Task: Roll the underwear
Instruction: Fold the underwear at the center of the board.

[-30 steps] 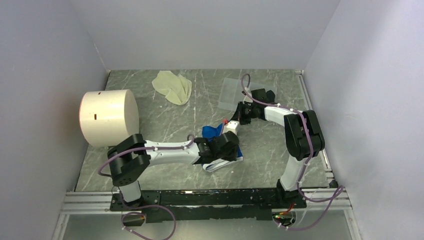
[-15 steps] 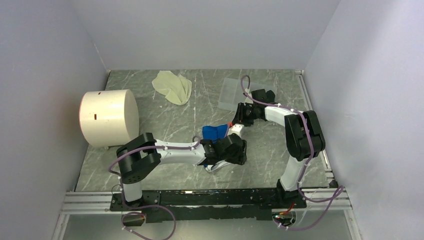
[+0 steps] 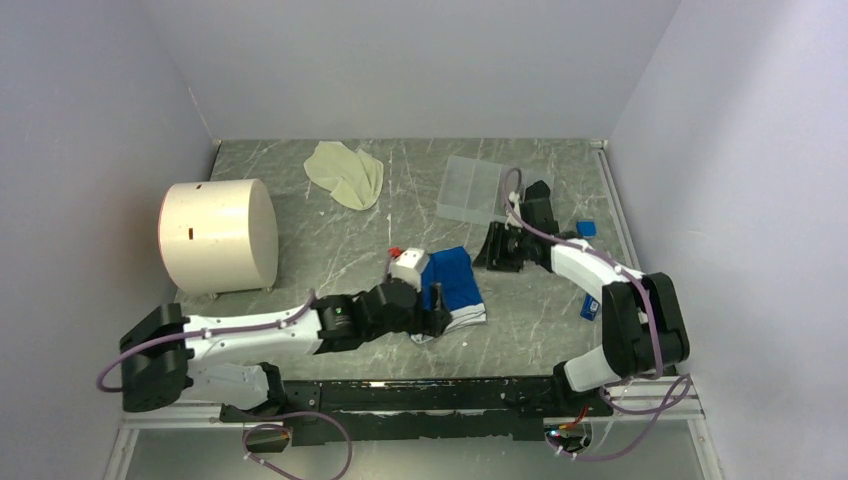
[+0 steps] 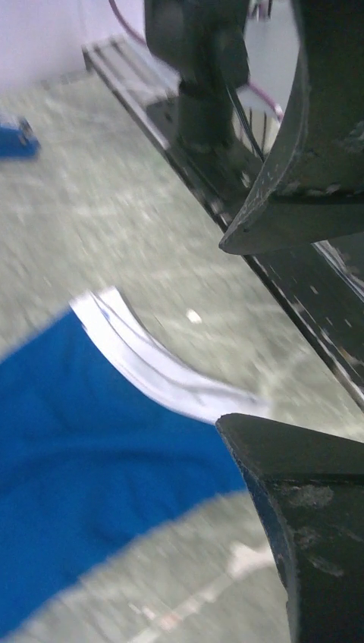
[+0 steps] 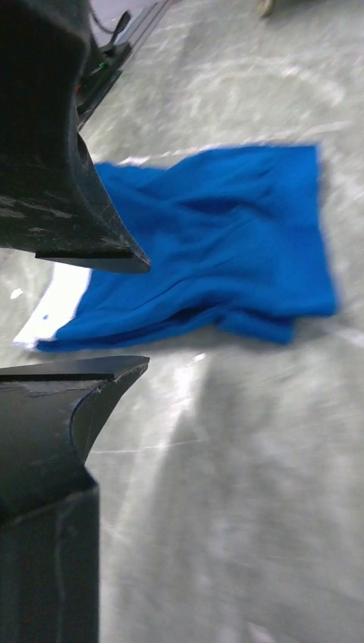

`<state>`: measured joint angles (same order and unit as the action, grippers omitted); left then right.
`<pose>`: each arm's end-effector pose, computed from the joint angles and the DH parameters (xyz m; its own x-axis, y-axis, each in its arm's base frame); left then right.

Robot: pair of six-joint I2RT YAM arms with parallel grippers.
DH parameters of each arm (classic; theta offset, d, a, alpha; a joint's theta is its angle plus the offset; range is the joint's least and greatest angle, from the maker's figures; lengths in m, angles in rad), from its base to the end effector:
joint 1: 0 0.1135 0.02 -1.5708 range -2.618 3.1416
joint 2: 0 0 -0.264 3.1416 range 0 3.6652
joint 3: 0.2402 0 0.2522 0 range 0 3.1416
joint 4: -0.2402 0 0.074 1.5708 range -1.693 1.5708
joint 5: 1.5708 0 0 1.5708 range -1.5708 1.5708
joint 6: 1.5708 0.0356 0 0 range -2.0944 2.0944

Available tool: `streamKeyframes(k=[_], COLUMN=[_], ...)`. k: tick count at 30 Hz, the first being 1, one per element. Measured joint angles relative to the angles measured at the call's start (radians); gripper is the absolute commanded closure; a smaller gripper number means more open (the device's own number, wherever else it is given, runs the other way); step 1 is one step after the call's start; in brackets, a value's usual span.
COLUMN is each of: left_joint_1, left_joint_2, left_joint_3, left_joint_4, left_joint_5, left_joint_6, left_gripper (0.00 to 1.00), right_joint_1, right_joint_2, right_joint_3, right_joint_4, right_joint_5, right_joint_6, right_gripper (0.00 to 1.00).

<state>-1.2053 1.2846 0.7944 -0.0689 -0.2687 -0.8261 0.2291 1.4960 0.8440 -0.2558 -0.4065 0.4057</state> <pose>0.1095 -0.2597 0.2469 -0.7314 -0.0722 -0.6781 0.4164 0.7402 -0.5279 0.2861 0.0812 0.1917 -0.8811 0.1668 -0.4425 -0.1065 0.8418 0.5292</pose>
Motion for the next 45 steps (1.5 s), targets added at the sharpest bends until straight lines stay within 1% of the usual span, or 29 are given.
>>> streamKeyframes(k=[2,5,8,10,13,17,19,22,23,25,27,30,32,33,34,40,45], left_joint_1=[0.000,0.000,0.000,0.000,0.000,0.000,0.000,0.000,0.001,0.003,0.006,0.009,0.010,0.011,0.011,0.013,0.016], left_joint_2=[-0.059,-0.106,-0.123,-0.125,-0.125,-0.124,-0.124,-0.118,-0.111,-0.091,-0.065,-0.029,-0.014,-0.010,-0.010,0.024,0.058], left_joint_3=[-0.077,-0.187,-0.253,-0.274,-0.280,-0.280,-0.284,-0.289,-0.291,-0.291,-0.291,-0.291,-0.291,-0.291,-0.291,-0.290,-0.271], left_joint_4=[-0.026,-0.035,-0.042,-0.042,-0.040,-0.035,-0.016,0.012,0.026,0.047,0.061,0.064,0.064,0.065,0.065,0.066,0.066], left_joint_5=[-0.018,-0.026,-0.027,-0.035,-0.055,-0.096,-0.112,-0.135,-0.143,-0.150,-0.151,-0.153,-0.153,-0.152,-0.151,-0.148,-0.148], left_joint_6=[-0.012,-0.033,-0.050,-0.068,-0.102,-0.144,-0.165,-0.190,-0.194,-0.209,-0.219,-0.243,-0.257,-0.263,-0.268,-0.280,-0.294], left_gripper=[0.17,0.17,0.19,0.19,0.19,0.18,0.18,0.19,0.20,0.21,0.22,0.24,0.24,0.25,0.26,0.26,0.30], right_joint_1=[0.001,0.002,0.002,0.002,0.002,0.002,0.002,0.002,0.002,0.002,0.002,0.002,0.002,0.002,0.002,0.002,0.002], right_joint_2=[-0.042,-0.088,-0.123,-0.135,-0.138,-0.132,-0.129,-0.129,-0.129,-0.131,-0.133,-0.133,-0.133,-0.133,-0.133,-0.162,-0.217], right_joint_3=[-0.087,-0.192,-0.253,-0.270,-0.272,-0.273,-0.275,-0.285,-0.289,-0.297,-0.303,-0.309,-0.312,-0.313,-0.313,-0.322,-0.350], right_joint_4=[-0.003,-0.008,-0.014,-0.013,-0.003,0.015,0.022,0.027,0.028,0.029,0.028,0.030,0.029,0.029,0.029,0.021,0.010], right_joint_5=[0.001,-0.008,-0.027,-0.039,-0.051,-0.071,-0.078,-0.095,-0.100,-0.105,-0.113,-0.120,-0.126,-0.129,-0.131,-0.159,-0.198], right_joint_6=[0.014,0.028,0.040,0.045,0.052,0.059,0.061,0.064,0.064,0.066,0.070,0.070,0.070,0.069,0.068,0.068,0.069], right_gripper=[0.49,0.49,0.50,0.53,0.59,0.72,0.76,0.77,0.76,0.69,0.69,0.80,0.92,0.96,0.99,1.00,1.00])
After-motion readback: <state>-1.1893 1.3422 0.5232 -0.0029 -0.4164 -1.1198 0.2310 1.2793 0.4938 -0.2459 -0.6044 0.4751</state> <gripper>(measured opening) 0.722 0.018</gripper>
